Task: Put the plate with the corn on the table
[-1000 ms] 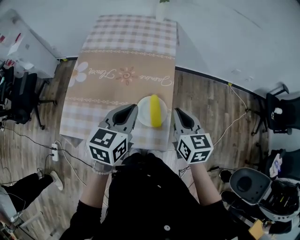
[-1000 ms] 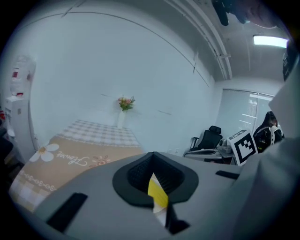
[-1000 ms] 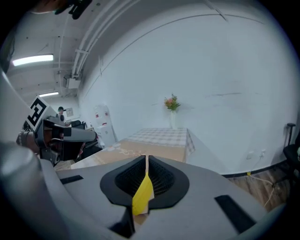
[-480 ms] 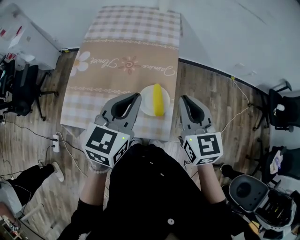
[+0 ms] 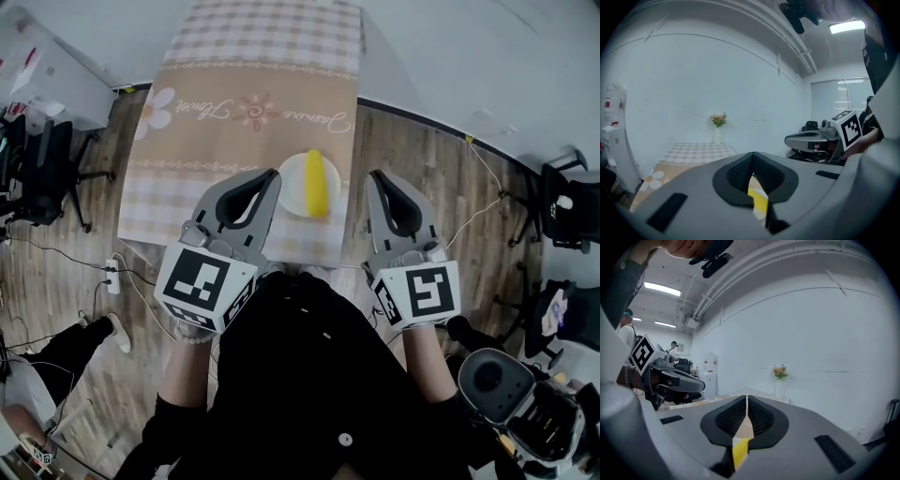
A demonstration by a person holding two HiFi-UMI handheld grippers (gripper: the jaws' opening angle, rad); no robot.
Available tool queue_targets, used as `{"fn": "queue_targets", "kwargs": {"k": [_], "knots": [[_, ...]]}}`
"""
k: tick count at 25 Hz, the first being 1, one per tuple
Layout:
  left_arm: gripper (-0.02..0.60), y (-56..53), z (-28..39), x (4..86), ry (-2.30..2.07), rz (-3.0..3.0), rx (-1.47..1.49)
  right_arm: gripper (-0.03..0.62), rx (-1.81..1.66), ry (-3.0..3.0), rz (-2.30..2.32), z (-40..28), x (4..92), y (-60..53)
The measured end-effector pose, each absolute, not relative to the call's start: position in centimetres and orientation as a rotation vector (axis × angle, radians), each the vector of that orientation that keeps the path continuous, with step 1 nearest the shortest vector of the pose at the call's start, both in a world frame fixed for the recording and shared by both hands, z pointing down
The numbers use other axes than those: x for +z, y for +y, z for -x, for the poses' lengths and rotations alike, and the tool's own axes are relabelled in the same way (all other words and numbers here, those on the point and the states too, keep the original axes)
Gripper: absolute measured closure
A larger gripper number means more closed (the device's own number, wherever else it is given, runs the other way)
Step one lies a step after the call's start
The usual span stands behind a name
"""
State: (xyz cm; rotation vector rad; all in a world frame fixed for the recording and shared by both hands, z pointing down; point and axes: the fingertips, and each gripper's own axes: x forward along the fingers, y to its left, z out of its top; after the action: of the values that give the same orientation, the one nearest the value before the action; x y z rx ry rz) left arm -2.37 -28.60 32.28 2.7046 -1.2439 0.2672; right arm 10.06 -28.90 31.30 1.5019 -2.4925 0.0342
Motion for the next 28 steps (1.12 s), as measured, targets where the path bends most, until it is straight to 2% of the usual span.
{"fn": "queue_targets", "kwargs": {"k": [28], "knots": [[0.568,-29.44,2.25,31.95,-1.246,-2.679,0.261,0.548,0.043,-2.476,-1.498,-9.99,31.11,-28.83]]}}
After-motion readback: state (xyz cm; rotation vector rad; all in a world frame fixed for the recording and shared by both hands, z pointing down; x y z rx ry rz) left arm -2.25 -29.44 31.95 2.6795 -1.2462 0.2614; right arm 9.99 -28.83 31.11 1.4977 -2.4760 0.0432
